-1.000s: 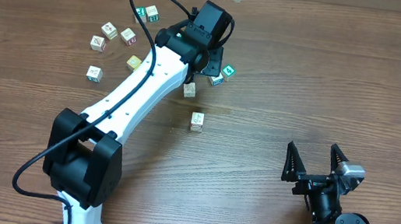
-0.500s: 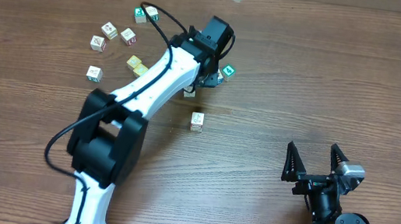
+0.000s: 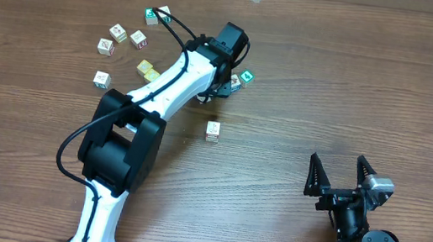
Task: Form a tower
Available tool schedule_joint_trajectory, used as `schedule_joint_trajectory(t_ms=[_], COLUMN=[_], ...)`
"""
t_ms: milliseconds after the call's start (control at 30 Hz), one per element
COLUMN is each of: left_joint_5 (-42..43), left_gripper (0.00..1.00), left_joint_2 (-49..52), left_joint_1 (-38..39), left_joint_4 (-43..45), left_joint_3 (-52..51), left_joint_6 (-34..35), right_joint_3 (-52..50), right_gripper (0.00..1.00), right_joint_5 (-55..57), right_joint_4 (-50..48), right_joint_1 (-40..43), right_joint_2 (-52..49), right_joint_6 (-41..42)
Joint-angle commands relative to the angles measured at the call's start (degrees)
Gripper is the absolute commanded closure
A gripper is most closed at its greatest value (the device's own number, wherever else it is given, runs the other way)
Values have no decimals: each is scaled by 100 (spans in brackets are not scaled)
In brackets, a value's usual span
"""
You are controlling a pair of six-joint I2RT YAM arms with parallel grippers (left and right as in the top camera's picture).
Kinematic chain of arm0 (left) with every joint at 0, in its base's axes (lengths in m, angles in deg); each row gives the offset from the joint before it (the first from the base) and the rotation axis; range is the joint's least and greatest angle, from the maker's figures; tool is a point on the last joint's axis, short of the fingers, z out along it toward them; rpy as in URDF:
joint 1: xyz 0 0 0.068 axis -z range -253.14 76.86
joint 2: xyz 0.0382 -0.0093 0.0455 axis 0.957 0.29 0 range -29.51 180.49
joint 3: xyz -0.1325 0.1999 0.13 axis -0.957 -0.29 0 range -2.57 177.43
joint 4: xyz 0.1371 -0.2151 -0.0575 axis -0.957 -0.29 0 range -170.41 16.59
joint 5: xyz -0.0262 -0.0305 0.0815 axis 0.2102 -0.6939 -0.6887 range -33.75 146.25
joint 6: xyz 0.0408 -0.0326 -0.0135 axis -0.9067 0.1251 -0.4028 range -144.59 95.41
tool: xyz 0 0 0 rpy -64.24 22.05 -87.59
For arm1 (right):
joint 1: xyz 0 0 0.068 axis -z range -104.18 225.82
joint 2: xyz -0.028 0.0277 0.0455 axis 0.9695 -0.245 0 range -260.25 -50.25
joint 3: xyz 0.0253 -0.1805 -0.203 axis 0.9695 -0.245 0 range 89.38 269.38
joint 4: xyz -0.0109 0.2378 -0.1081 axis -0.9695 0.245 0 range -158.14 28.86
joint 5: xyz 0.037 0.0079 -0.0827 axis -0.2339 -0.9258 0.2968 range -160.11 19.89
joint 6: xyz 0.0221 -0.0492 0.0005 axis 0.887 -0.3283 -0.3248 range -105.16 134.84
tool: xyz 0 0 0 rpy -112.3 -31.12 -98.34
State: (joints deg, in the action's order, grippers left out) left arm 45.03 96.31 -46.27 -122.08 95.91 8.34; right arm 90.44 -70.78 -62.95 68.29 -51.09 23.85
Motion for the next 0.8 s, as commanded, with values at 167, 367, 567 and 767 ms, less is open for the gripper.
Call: schedule_joint_trajectory(t_ms=[167, 367, 567, 767], left_joint_5=[33, 33, 66, 98], left_gripper=[43, 32, 30, 36], left_joint_2=[55, 13, -92, -101], left_joint_1=[-24, -35, -142, -227], left_joint_4=[-15, 50, -131, -535], left_joint_3=[-2, 26, 494, 671], left_joint_6=[98, 98, 90, 96], right_joint_3=[-59, -59, -59, -59], right_gripper=[0, 0, 0, 0], right_joint_5=[-2, -2, -2, -2], right_joint_4=[-35, -35, -35, -35], right_joint_1=[15, 15, 15, 15], right_joint_2=[68, 68, 68, 68], right_joint_6=[31, 31, 31, 31])
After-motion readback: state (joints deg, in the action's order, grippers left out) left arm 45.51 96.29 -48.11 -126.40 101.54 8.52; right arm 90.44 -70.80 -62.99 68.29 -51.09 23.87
